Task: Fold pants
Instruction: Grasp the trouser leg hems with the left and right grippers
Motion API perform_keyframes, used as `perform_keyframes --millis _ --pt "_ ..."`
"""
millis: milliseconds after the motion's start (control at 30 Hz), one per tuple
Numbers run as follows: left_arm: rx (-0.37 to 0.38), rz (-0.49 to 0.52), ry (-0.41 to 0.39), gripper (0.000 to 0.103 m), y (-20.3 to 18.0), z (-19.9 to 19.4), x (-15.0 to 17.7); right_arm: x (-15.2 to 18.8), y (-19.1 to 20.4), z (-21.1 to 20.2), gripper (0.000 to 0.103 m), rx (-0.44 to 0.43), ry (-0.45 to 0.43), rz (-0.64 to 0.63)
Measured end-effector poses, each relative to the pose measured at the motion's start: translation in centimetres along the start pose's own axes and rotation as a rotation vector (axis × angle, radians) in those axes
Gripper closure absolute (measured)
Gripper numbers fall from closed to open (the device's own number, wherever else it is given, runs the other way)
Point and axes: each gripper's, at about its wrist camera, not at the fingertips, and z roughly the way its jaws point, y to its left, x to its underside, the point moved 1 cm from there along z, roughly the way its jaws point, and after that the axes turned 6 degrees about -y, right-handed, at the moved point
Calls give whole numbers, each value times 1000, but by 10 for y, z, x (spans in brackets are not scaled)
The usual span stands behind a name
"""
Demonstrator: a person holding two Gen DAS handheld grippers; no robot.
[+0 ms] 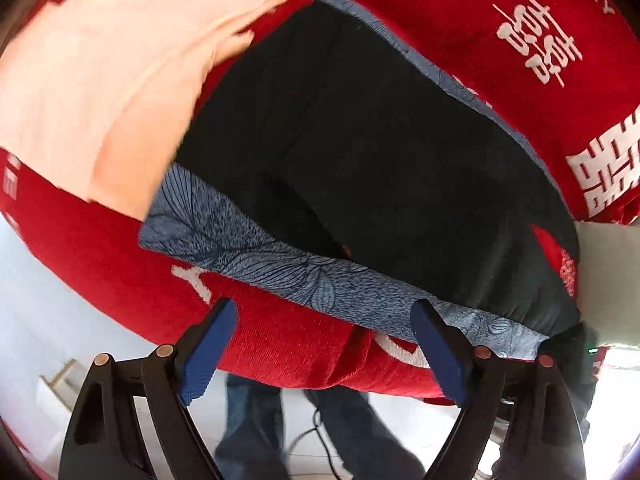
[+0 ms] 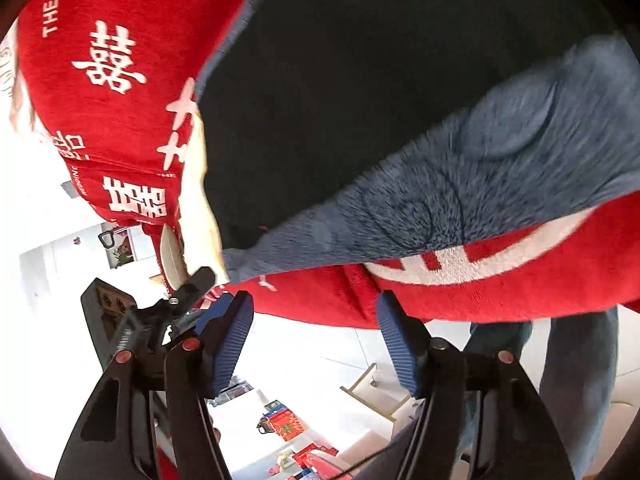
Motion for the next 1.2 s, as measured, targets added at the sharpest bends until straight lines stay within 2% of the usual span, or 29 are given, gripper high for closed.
perform_keyframes --millis 133,367,433,467,500,700,867,900,933,967,1000,1067,1200 --pt "46 -17 9 13 15 9 7 0 -18 19 35 -45 -51 27" --pt "121 -83 48 13 31 23 10 -10 -20 26 35 -151 -141 54" --pt "147 -116 53 13 33 25 7 -13 -18 30 45 -176 -153 77" --pt "157 -126 54 13 32 26 5 -15 -14 30 63 -197 -155 83" --pt "173 -141 54 13 32 26 3 -15 -8 29 75 -220 -161 81" --pt "225 -236 17 13 34 27 -19 -18 19 8 76 -260 -166 -3" --pt "203 -346 -5 13 49 35 -39 -20 28 3 76 -271 -159 -32" --pt "186 -353 -9 21 50 35 -42 -21 30 2 76 -271 -157 -40" --pt "189 -351 -21 58 51 35 -42 -21 30 2 76 -270 -155 -42" --pt "212 -339 -13 74 53 37 -42 -23 33 5 76 -268 -152 -43" --pt "218 -332 7 78 52 40 -44 -23 33 4 73 -266 -150 -45" --pt "216 -312 -9 84 49 36 -44 -23 28 4 73 -253 -148 -39" --pt "238 -237 -25 86 38 21 -50 -25 4 -3 66 -212 -163 0"
